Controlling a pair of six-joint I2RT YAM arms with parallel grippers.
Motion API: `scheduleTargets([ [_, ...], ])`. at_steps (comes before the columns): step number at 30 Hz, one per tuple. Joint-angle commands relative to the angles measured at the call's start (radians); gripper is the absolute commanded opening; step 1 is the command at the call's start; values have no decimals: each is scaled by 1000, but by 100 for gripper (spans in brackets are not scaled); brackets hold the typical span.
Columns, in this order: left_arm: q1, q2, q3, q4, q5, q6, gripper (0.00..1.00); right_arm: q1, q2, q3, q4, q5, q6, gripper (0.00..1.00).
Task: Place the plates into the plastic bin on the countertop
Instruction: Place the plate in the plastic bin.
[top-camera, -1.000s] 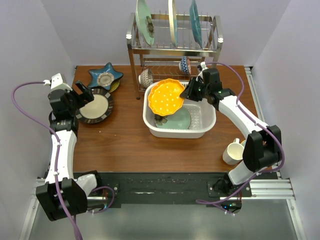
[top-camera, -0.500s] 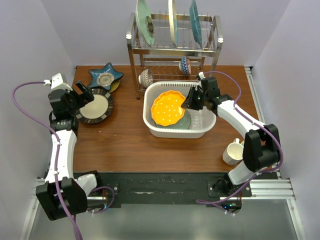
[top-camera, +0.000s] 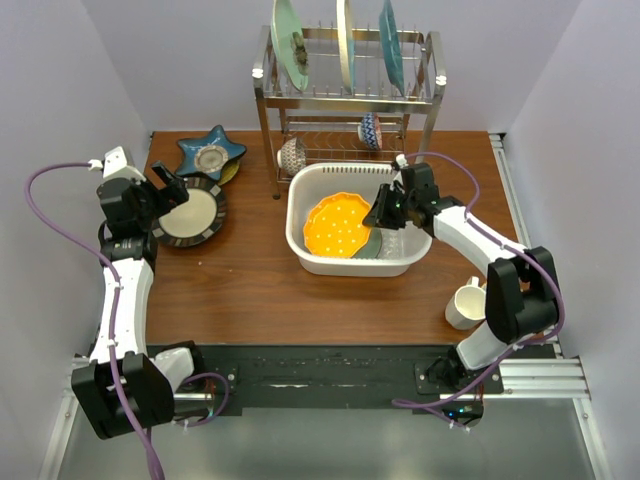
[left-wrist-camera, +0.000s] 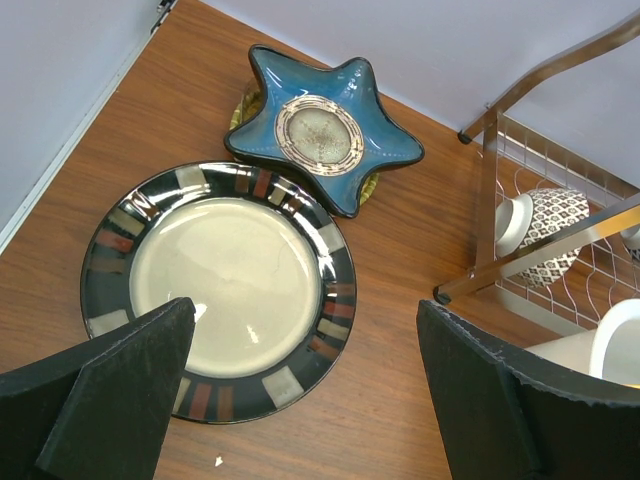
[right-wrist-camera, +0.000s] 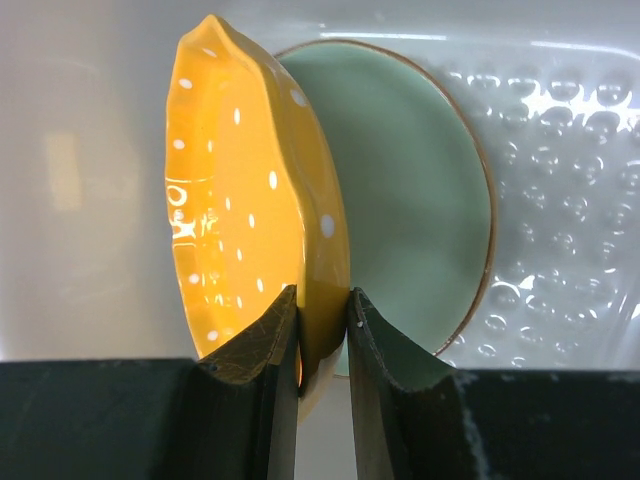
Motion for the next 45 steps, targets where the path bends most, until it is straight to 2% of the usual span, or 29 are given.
scheduleTargets([
  [1, 10, 0, 6, 39, 17, -5, 97, -2, -13, -2, 125, -84, 13, 0],
  [10, 8, 16, 6, 39, 39, -7, 97, -2, 47, -30, 139, -78, 4, 1],
  [13, 7, 26, 3, 42, 51, -14, 97, -2, 71, -38, 145, -67, 2, 7],
  [14, 7, 37, 2, 40, 65, -22, 97, -2, 79, -59, 173, -68, 16, 15],
  [19, -27, 76, 8, 31, 82, -59, 97, -2, 94, -62, 181, -64, 16, 30],
  [26, -64, 117, -26, 40, 88, -95, 97, -3, 99, -27, 142, -44, -7, 40],
  [32, -78, 117, -121, 126, 59, -137, 97, -2, 87, -25, 125, -25, -16, 52],
  [37, -79, 152, -72, 102, 63, -129, 97, -2, 68, -21, 138, -22, 4, 63],
  [45, -79, 160, -72, 97, 62, -132, 98, -3, 22, -12, 135, -12, -4, 70],
])
